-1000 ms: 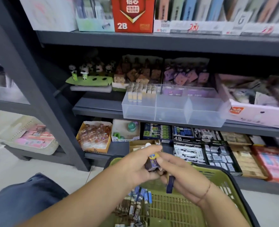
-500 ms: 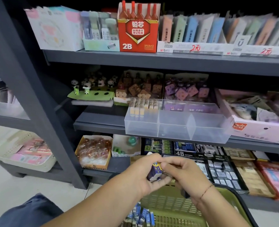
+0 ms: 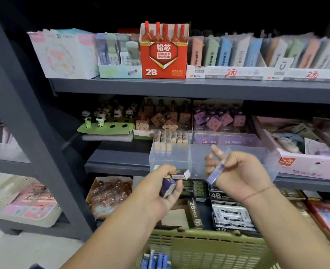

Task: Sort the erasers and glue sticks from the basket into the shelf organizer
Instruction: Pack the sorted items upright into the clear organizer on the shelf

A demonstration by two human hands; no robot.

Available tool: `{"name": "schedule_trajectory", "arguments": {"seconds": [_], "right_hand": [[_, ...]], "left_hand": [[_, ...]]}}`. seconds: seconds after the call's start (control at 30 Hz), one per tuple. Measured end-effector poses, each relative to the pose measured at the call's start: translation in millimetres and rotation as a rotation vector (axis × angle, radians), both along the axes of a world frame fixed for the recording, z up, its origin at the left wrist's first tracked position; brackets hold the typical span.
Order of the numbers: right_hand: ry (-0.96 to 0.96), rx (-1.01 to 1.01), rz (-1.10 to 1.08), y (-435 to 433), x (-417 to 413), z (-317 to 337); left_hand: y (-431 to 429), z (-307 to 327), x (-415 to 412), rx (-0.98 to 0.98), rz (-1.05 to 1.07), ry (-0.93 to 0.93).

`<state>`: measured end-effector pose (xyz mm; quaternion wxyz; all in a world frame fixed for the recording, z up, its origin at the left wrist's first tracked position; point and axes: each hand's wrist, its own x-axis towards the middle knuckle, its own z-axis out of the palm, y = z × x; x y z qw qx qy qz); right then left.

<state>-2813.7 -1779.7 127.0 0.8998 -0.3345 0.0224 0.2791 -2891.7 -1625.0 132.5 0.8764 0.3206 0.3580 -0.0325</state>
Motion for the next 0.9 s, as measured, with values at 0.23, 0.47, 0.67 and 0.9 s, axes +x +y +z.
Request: {"name": "schedule_trajectory", "arguments": {"seconds": [0.23, 0.47, 0.67, 0.9], "right_hand": [[-0.155, -0.201, -0.115, 51.2, 59.9, 44.3], [-0.597, -0.782, -0.137, 91.6, 107.6, 24.2], [-0.794, -1.157, -0.097, 88.4, 117.8, 12.9], [-1.075, -1.423, -0.023, 81.9, 126.0, -9.9]], "left_hand": [[32.0, 15.9, 5.8, -0.034, 0.119, -0.058], [40.1, 21.6, 9.1, -0.056, 0.164, -0.071], [45.5, 18.3, 16.0, -0.073, 0.166, -0.068], [41.3, 13.7, 22.6, -0.090, 0.151, -0.056]]}}
